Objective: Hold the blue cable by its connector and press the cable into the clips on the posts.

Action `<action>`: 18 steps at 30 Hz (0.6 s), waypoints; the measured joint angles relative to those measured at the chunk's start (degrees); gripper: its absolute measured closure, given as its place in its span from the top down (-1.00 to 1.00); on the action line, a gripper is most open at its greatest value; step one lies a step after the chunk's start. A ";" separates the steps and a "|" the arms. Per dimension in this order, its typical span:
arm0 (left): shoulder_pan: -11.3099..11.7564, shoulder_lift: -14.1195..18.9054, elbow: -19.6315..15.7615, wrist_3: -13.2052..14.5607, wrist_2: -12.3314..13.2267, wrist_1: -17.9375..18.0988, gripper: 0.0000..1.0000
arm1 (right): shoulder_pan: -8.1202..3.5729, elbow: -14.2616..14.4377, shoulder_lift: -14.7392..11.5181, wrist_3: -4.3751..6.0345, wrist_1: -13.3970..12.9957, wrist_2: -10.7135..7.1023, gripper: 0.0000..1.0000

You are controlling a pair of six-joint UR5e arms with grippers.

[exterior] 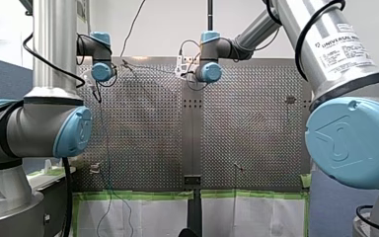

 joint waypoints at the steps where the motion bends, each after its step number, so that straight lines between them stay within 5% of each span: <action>1: 0.01 0.00 -0.01 -0.02 -0.07 0.06 -0.84 | -0.04 -0.25 0.01 0.04 -0.40 -0.19 -1.00; 18: 0.81 -0.25 0.00 -3.09 -1.44 4.18 -0.84 | -0.08 -3.83 0.21 1.30 -1.24 -0.39 -1.00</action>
